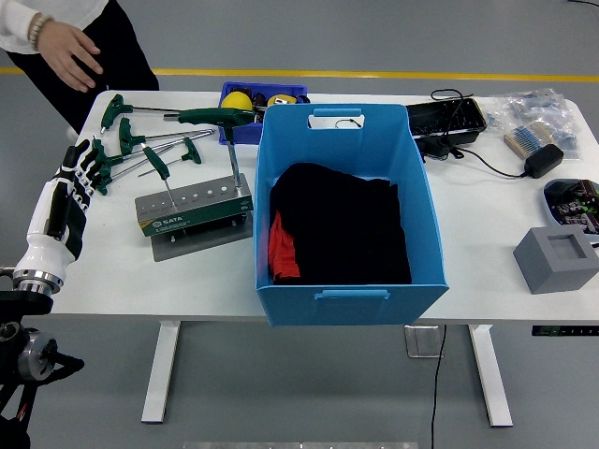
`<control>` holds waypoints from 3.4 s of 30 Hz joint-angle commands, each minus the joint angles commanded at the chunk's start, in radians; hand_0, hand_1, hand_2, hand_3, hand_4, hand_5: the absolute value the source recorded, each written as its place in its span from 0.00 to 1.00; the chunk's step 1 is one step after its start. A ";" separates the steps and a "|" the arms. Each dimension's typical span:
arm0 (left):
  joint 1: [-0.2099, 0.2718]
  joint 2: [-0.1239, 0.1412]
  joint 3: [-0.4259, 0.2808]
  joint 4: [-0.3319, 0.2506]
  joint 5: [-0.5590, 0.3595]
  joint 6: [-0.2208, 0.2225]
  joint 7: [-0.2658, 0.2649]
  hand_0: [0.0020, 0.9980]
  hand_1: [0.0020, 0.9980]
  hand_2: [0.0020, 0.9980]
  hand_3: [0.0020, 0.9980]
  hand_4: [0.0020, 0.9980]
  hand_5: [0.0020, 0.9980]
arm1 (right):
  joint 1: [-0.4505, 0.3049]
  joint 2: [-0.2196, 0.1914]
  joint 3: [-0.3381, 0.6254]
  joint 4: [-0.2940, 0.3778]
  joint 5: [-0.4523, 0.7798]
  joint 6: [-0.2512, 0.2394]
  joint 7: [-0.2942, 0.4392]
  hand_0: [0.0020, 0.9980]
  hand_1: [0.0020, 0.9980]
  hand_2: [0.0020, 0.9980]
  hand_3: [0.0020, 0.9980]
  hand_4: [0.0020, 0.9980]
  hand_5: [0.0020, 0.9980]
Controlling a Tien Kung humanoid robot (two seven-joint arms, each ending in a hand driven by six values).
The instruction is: Lift tool from toolbox,place it in box,lift tool from toolbox,place it in box
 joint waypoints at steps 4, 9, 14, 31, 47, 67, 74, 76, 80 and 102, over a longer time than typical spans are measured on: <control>0.000 0.001 0.001 0.000 0.001 0.001 0.000 1.00 1.00 1.00 1.00 0.95 1.00 | 0.000 0.000 -0.001 0.000 0.001 0.001 0.000 0.65 0.64 0.72 0.55 0.77 0.67; 0.000 0.002 0.003 -0.001 0.008 0.003 0.000 1.00 1.00 1.00 1.00 0.95 1.00 | -0.001 0.001 -0.002 0.001 0.001 0.001 0.000 0.65 0.64 0.72 0.55 0.77 0.67; 0.002 0.004 0.005 -0.003 0.026 0.008 0.000 1.00 1.00 1.00 1.00 0.95 1.00 | -0.002 0.001 0.001 0.002 -0.003 0.000 -0.001 0.65 0.64 0.72 0.55 0.77 0.67; -0.053 0.057 0.015 -0.063 0.327 0.089 0.043 1.00 1.00 1.00 1.00 1.00 0.85 | -0.007 0.001 0.009 0.002 -0.017 0.001 -0.007 0.65 0.64 0.72 0.55 0.77 0.67; -0.480 0.174 0.375 -0.025 1.003 -0.032 0.371 1.00 1.00 1.00 1.00 1.00 0.57 | -0.002 -0.007 0.046 -0.004 -0.061 0.006 -0.025 0.65 0.64 0.72 0.55 0.77 0.67; -0.733 0.106 0.659 0.322 1.070 -0.025 0.402 0.95 0.95 0.89 0.87 1.00 0.57 | 0.013 -0.022 0.096 -0.008 -0.132 0.007 -0.043 0.65 0.64 0.72 0.55 0.78 0.67; -0.785 0.111 0.697 0.397 1.069 0.013 0.387 0.88 0.82 0.76 0.77 1.00 0.58 | 0.020 -0.028 0.107 -0.009 -0.154 0.007 -0.048 0.65 0.64 0.71 0.55 0.78 0.67; -0.798 0.115 0.709 0.422 1.055 0.015 0.379 0.88 0.82 0.76 0.77 1.00 0.58 | 0.022 -0.029 0.109 -0.009 -0.159 0.007 -0.049 0.65 0.64 0.71 0.55 0.78 0.67; -0.811 0.116 0.725 0.460 1.038 0.016 0.371 0.79 0.69 0.63 0.67 1.00 0.60 | 0.028 -0.032 0.111 -0.009 -0.159 0.006 -0.048 0.65 0.63 0.72 0.55 0.78 0.67; -0.855 0.084 0.762 0.566 0.979 0.015 0.366 0.36 0.31 0.29 0.41 1.00 0.63 | 0.051 -0.043 0.118 -0.010 -0.178 0.004 -0.049 0.65 0.63 0.71 0.55 0.78 0.67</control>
